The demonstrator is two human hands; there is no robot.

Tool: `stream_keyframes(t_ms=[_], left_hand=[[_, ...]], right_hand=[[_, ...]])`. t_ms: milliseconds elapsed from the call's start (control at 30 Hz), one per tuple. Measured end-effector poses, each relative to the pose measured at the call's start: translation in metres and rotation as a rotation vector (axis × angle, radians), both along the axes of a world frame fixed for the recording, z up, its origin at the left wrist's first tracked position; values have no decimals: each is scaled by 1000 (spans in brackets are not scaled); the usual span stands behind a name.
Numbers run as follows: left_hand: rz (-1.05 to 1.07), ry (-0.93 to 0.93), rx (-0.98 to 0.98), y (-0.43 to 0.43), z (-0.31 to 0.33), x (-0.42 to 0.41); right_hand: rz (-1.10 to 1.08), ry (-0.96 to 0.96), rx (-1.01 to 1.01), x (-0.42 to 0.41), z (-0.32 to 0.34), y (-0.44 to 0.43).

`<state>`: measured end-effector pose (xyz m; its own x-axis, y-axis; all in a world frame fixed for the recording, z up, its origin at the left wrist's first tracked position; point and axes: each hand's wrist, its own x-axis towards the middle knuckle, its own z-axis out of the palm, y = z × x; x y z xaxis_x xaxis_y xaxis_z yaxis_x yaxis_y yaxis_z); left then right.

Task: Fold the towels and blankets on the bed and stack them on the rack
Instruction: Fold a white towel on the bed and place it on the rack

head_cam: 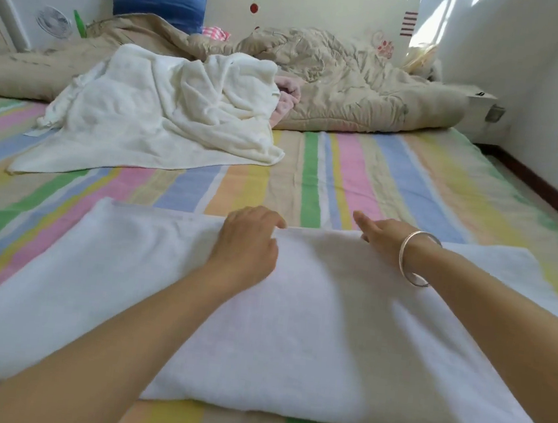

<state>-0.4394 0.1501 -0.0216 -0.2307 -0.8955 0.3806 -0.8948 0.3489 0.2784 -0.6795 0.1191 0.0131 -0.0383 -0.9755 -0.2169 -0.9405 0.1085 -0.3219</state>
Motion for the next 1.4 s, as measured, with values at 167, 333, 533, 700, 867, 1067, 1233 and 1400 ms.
stream_keyframes(t_ms=[167, 333, 533, 700, 867, 1067, 1233, 1400], left_hand=[[-256, 22, 169, 13, 6, -116], [-173, -218, 392, 2, 19, -168], [10, -300, 506, -11, 35, -186], [138, -733, 631, -10, 56, -196], [245, -1071, 754, -7, 62, -215], [286, -1107, 711, -16, 64, -223], [226, -940, 234, -37, 56, -229], [219, -676, 132, -28, 8, -233]], right_hand=[[36, 290, 88, -116, 14, 31], [60, 211, 88, -198, 4, 61], [-98, -92, -28, -220, -22, 57], [-179, -329, -58, -227, -32, 47], [-117, -371, 3, -242, -38, 49], [-99, -363, -178, -251, -35, 54], [-257, -362, -271, -274, -26, 51], [-281, -338, -223, -276, -39, 53]])
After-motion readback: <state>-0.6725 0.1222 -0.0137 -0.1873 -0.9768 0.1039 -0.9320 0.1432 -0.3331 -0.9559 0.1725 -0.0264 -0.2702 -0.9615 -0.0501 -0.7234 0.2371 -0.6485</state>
